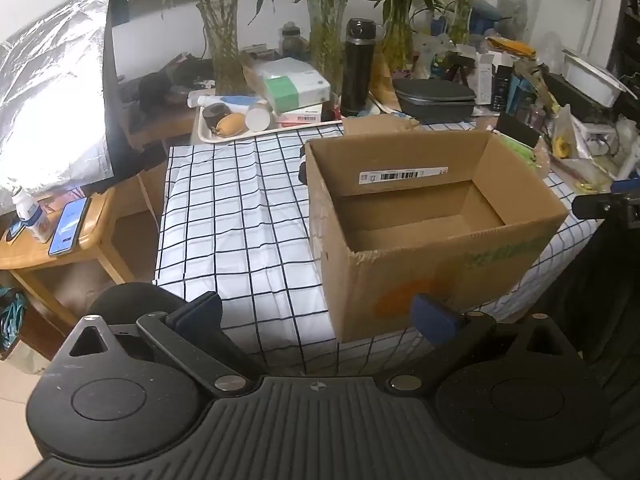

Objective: Organize soft objects
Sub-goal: 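Move the right gripper toward the brown burlap pouch while the left approaches the black roll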

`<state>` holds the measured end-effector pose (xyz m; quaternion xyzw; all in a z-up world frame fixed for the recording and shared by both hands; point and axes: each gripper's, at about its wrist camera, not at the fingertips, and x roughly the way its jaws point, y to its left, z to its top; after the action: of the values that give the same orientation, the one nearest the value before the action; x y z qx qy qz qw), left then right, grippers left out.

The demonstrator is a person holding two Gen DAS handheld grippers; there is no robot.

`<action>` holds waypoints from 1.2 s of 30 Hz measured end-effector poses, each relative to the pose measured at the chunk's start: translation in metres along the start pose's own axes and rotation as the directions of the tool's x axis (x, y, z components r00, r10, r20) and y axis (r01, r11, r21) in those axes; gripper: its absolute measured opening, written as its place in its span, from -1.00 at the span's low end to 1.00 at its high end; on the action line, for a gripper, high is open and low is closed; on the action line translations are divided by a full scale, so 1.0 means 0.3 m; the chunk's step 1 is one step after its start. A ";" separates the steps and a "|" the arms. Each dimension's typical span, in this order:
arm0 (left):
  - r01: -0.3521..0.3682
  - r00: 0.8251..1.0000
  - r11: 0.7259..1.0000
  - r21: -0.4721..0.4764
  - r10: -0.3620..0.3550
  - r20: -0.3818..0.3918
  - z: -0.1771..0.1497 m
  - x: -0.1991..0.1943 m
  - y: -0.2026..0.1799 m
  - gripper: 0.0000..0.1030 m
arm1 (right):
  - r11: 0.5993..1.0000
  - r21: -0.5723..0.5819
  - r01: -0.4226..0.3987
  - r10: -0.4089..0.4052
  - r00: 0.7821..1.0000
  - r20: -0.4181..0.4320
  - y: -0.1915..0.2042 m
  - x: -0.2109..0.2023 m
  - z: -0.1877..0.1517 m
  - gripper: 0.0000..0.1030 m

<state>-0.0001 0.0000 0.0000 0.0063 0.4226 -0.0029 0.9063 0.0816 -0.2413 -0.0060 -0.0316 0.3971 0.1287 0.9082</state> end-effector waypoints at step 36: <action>0.015 1.000 0.998 -0.059 -0.017 -0.025 0.152 0.159 0.026 1.00 | 1.000 0.027 0.000 -0.002 0.999 0.050 -0.059 0.128 0.090 1.00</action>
<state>0.0657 0.0072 -0.0072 -0.0236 0.4342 0.0024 0.9005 0.1304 -0.2461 -0.0163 -0.0165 0.3756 0.1238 0.9183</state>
